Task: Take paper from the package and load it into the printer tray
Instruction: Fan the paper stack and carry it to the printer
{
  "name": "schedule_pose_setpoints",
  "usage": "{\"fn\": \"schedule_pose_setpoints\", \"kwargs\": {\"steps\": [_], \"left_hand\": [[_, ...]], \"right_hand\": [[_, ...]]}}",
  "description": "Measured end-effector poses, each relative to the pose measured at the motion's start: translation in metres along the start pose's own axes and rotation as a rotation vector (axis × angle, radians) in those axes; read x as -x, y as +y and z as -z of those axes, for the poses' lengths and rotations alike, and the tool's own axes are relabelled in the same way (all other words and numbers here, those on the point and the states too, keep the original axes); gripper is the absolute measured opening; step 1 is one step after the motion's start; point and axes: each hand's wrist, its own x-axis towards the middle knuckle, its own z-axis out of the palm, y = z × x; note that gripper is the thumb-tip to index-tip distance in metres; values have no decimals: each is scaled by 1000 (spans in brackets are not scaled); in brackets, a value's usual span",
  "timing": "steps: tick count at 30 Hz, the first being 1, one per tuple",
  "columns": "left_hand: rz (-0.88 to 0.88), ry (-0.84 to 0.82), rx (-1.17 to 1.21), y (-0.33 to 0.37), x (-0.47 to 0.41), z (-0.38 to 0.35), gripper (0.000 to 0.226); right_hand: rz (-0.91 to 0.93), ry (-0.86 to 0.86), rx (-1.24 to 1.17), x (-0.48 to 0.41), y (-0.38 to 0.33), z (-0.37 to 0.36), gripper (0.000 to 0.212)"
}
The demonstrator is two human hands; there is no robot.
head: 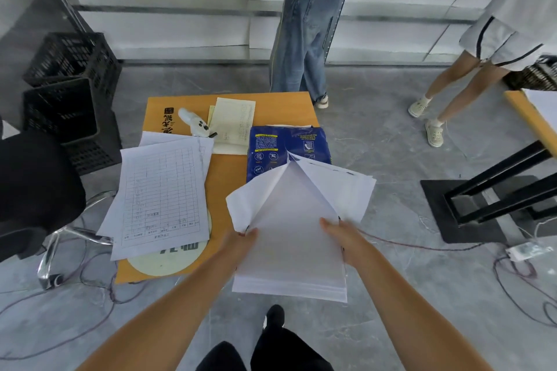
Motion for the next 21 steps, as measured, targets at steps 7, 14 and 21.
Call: {"fn": "schedule_pose_setpoints", "kwargs": {"steps": [7, 14, 21], "left_hand": [[-132, -62, -7, -38, 34, 24, 27], [-286, -113, -71, -79, 79, 57, 19], [-451, -136, -108, -96, 132, 84, 15]], "right_hand": [[82, 18, -42, 56, 31, -13, 26], [101, 197, -134, 123, 99, -42, 23], [198, 265, -259, 194, 132, -62, 20]]}}
